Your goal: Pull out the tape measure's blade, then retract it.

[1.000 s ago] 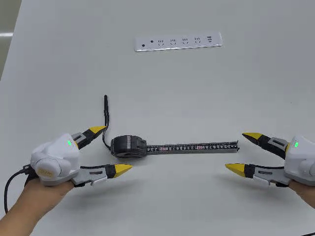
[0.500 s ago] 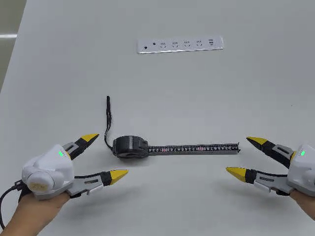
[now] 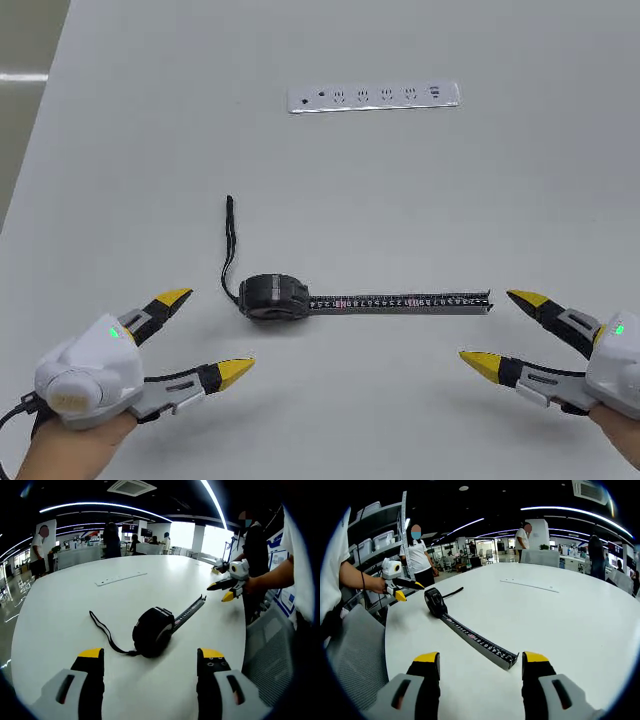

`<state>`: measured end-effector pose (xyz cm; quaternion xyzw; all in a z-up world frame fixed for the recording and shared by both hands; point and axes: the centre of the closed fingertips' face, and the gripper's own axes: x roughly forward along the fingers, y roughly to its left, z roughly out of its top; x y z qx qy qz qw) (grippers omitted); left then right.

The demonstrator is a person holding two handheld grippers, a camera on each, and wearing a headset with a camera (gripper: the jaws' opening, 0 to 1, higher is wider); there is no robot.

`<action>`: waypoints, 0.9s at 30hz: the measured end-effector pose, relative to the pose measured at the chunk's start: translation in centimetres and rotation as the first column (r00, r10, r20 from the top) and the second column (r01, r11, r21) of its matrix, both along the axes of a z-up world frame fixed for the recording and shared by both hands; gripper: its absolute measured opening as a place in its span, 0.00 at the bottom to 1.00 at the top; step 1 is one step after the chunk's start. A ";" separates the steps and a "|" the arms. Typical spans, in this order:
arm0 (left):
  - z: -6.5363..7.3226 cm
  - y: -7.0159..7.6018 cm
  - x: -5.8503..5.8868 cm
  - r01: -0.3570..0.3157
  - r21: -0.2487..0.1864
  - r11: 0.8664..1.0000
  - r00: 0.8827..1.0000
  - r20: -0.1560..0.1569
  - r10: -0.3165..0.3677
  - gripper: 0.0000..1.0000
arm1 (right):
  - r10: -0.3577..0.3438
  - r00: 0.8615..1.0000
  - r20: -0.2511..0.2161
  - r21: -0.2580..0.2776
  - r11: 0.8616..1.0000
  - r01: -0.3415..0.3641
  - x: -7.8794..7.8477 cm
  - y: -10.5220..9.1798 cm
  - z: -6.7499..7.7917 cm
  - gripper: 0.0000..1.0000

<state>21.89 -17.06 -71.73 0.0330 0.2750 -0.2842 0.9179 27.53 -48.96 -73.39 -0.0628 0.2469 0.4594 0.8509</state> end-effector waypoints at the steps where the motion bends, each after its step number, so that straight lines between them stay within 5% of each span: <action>1: 0.1 0.1 -0.1 -0.002 0.001 1.000 1.000 0.002 0.002 0.74 | 0.000 1.000 -0.001 0.000 1.000 0.000 -0.1 0.1 -0.1 0.67; 27: 0.1 -0.7 -1.9 -0.026 -0.022 0.999 1.000 -0.009 0.026 0.73 | -0.003 1.000 0.014 0.002 1.000 0.003 -1.2 -0.8 0.4 0.67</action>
